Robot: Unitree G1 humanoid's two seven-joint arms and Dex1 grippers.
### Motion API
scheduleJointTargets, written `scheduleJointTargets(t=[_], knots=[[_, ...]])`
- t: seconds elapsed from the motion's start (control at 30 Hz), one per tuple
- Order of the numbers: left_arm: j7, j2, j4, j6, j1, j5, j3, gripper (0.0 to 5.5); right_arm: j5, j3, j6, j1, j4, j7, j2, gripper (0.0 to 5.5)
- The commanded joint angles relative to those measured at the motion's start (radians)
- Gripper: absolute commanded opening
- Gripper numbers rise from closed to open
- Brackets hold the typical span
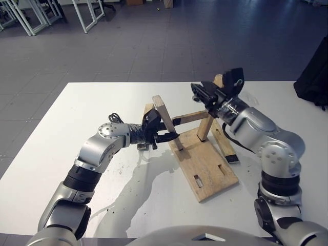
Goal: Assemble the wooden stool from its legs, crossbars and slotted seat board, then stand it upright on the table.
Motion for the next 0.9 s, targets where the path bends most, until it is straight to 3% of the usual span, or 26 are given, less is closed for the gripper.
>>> scheduleJointTargets(t=[0.03, 0.17, 0.3, 0.4, 0.5, 0.6, 0.67, 0.73, 0.8, 0.9], knots=[[0.024, 0.057, 0.095, 0.075, 0.053, 0.131, -0.074, 2.04, -0.314, 0.324, -0.176, 0.141, 0.175, 0.089, -0.117, 1.96], [0.014, 0.049, 0.114, 0.067, 0.028, 0.135, -0.092, 2.04, -0.437, 0.397, -0.25, 0.286, 0.256, 0.107, -0.122, 1.96], [0.044, 0.031, 0.149, 0.067, 0.021, 0.18, -0.142, 2.04, -0.432, 0.34, -0.244, 0.29, 0.238, 0.123, -0.044, 1.96], [0.081, -0.007, 0.231, 0.084, 0.017, 0.244, -0.231, 2.04, -0.377, 0.246, -0.211, 0.269, 0.169, 0.146, -0.016, 1.96], [0.071, 0.001, 0.339, 0.044, 0.035, 0.277, -0.271, 2.04, -0.166, 0.085, -0.097, 0.298, 0.01, 0.242, -0.04, 1.96], [0.04, 0.031, 0.431, -0.045, 0.051, 0.294, -0.283, 2.04, 0.159, -0.146, 0.057, 0.421, -0.117, 0.537, -0.294, 1.96], [0.01, 0.056, 0.443, -0.096, 0.055, 0.297, -0.288, 2.04, 0.082, -0.267, 0.047, 0.416, 0.056, 0.613, -0.469, 1.96], [-0.031, 0.075, 0.437, -0.132, 0.045, 0.29, -0.292, 2.04, -0.104, -0.304, -0.037, 0.284, 0.324, 0.477, -0.546, 1.96], [-0.077, 0.089, 0.431, -0.158, 0.027, 0.294, -0.308, 2.04, -0.243, -0.258, -0.127, 0.156, 0.469, 0.351, -0.531, 1.96], [-0.128, 0.105, 0.429, -0.178, 0.001, 0.301, -0.327, 2.04, -0.359, -0.117, -0.194, 0.034, 0.52, 0.298, -0.409, 1.96]])
